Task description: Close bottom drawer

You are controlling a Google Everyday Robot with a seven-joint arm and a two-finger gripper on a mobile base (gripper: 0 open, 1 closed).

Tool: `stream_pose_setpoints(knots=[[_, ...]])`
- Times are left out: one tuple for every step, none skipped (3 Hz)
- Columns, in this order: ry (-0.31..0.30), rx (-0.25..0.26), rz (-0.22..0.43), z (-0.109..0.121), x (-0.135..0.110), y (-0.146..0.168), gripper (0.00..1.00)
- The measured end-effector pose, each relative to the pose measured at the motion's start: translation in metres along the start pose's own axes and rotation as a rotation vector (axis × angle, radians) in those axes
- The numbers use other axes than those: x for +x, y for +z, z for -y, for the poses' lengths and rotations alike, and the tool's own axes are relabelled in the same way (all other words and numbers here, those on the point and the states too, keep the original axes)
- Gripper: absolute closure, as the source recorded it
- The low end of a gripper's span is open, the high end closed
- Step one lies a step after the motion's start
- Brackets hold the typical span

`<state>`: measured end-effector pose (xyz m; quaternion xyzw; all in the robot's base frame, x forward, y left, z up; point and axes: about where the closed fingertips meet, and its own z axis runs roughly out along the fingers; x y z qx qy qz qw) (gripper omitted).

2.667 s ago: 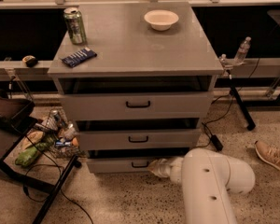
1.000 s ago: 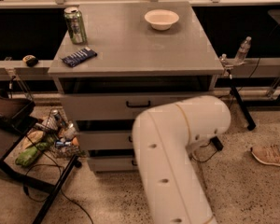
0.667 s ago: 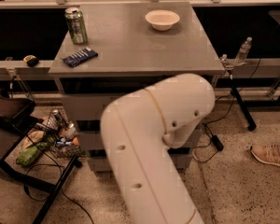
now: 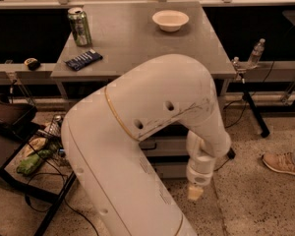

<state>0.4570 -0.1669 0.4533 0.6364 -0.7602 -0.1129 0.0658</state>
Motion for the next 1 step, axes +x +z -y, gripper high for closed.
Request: stream_pose_setpoints(knots=[[0.33,0.014,-0.098,-0.0298,0.1072,-0.0086,1.0]])
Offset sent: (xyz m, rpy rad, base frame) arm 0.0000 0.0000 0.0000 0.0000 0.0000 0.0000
